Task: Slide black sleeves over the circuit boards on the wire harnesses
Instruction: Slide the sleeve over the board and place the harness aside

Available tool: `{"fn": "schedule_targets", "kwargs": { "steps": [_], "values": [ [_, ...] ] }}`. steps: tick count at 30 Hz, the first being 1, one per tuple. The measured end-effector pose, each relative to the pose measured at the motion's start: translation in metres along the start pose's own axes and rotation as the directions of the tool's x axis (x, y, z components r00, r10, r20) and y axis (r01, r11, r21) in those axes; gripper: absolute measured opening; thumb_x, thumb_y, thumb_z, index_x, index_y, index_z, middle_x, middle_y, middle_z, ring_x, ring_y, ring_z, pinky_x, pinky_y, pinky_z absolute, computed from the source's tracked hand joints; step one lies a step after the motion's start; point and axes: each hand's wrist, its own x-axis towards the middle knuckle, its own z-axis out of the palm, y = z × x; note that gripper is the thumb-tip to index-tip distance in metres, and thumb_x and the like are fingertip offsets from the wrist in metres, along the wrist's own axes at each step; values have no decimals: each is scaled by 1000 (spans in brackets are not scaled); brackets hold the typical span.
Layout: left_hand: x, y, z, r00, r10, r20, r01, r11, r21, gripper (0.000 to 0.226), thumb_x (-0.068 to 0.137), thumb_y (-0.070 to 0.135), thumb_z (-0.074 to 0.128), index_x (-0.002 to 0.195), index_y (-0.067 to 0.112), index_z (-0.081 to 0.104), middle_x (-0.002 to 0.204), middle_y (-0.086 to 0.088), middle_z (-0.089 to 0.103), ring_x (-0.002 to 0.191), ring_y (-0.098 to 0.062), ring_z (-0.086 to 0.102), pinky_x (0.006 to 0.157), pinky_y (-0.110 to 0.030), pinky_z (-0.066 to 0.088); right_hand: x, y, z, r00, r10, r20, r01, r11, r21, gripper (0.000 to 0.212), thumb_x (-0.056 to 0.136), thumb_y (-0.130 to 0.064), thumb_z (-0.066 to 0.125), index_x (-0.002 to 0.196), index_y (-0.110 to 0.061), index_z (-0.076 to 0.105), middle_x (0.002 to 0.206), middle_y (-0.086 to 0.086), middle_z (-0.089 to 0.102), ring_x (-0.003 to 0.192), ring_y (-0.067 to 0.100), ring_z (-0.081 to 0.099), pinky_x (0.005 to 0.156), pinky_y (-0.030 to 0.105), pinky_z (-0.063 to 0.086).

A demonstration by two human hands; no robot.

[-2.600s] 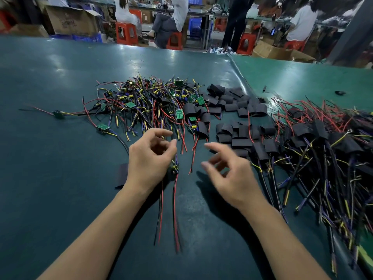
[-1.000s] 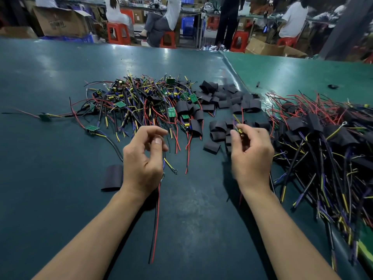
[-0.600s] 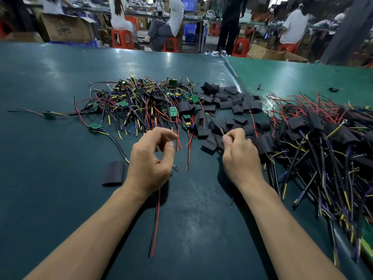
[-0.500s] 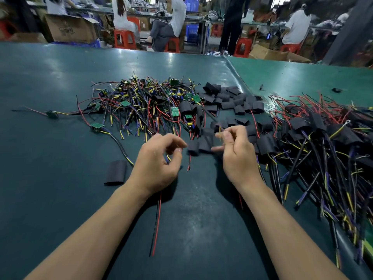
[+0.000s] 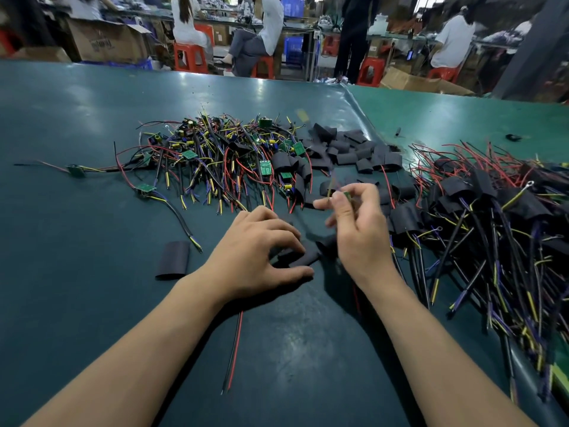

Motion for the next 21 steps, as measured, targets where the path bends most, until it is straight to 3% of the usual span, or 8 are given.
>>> {"fn": "schedule_targets", "kwargs": {
  "steps": [2, 7, 11, 16, 19, 21],
  "values": [
    [1, 1, 0, 1000, 20, 0, -20, 999, -42, 24, 74, 45, 79, 86, 24, 76, 97, 15, 72, 96, -18, 55, 86, -43, 42, 4, -3, -4, 997, 59, -50, -51, 988, 148, 12, 103, -19, 47, 94, -24, 41, 84, 3, 74, 50, 32, 45, 49, 30, 39],
    [-1, 0, -2, 994, -99, -48, 89, 981, -175, 25, 72, 23, 80, 96, 24, 70, 83, 15, 60, 84, -6, 52, 80, -22, 41, 7, -9, -7, 983, 162, -84, -128, 941, 313, 12, 106, -14, 41, 94, -17, 43, 85, 4, 65, 50, 13, 45, 50, 26, 39],
    [-2, -2, -3, 986, -145, -78, 117, 950, -289, 28, 74, 16, 77, 97, 26, 64, 92, 12, 68, 91, -6, 62, 82, -26, 47, 10, -18, -15, 977, 183, -114, -96, 842, 532, 24, 96, -17, 60, 90, -18, 38, 60, -9, 46, 41, 8, 31, 40, 22, 28],
    [-3, -7, -2, 976, -157, -153, 82, 907, -413, 35, 76, 8, 74, 103, 23, 59, 98, 13, 69, 95, -11, 66, 83, -28, 50, 8, -26, -15, 967, 116, -229, 21, 854, 520, 18, 88, 0, 43, 90, -17, 37, 63, 2, 51, 53, 19, 49, 55, 29, 46],
    [-3, -8, -1, 966, -174, -190, 73, 893, -443, 36, 76, 8, 73, 104, 24, 58, 100, 10, 69, 96, -14, 67, 81, -32, 53, 8, -26, -16, 972, 87, -217, 18, 898, 440, 10, 86, -8, 42, 85, -18, 38, 68, 5, 51, 62, 17, 44, 60, 26, 37],
    [-4, -7, -2, 962, -183, -205, 71, 886, -458, 36, 76, 8, 73, 105, 23, 59, 100, 8, 69, 97, -15, 67, 83, -34, 53, 7, -25, -15, 977, 48, -208, 28, 937, 348, 6, 87, -14, 43, 86, -18, 40, 73, 9, 42, 64, 21, 39, 59, 35, 33]
  ]
}}
